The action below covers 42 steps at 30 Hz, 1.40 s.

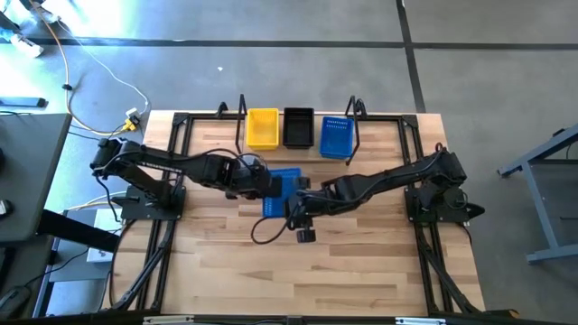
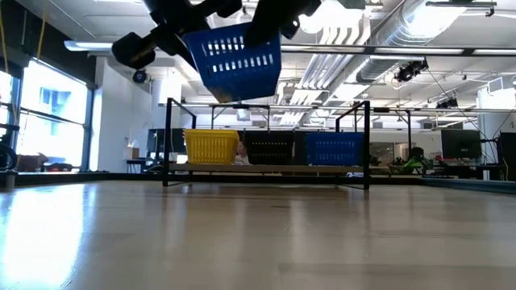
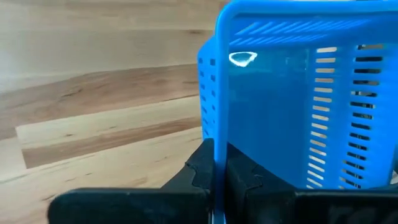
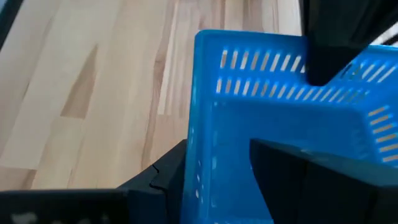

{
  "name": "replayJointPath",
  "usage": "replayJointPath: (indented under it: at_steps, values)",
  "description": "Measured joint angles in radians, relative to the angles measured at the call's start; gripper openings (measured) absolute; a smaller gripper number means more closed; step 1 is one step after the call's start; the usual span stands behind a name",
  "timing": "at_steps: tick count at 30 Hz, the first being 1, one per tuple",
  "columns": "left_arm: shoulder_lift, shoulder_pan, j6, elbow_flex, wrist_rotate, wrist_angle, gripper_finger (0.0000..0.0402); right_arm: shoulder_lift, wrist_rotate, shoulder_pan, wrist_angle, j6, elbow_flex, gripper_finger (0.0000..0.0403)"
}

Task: Stack baskets on shelf by color
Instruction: Stack the blue bin on top of the other blue stacked bins on the shelf

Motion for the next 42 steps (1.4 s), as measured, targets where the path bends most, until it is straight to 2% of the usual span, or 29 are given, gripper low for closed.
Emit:
replayJointPath:
  at_steps: [3,5,11,21,29,42]
  values:
    - [0.0,0.019,0.04,0.0,0.027,0.014,0.0,0.0,0.015,-0.005,-0.011,0.011,0.0,0.0144]
    - [0.0,0.028,0.059,0.0,0.035,0.017,0.0,0.0,0.015,-0.011,-0.018,0.029,0.0,0.0124]
    - [0.0,0.031,0.086,0.0,0.019,0.016,0.0012,0.0,-0.014,-0.02,-0.039,0.044,0.0,0.0013]
    - [0.0,0.055,0.244,0.0,0.035,0.011,0.0075,0.0,-0.002,-0.022,-0.038,0.094,0.0,0.0001]
    - [-0.001,0.156,0.455,0.0,0.172,0.012,0.013,0.0,0.001,-0.022,-0.044,0.202,0.0,0.0]
    - [-0.08,0.307,0.777,0.0,0.234,0.015,0.0127,-0.031,0.051,-0.021,-0.159,0.348,0.0,0.0]
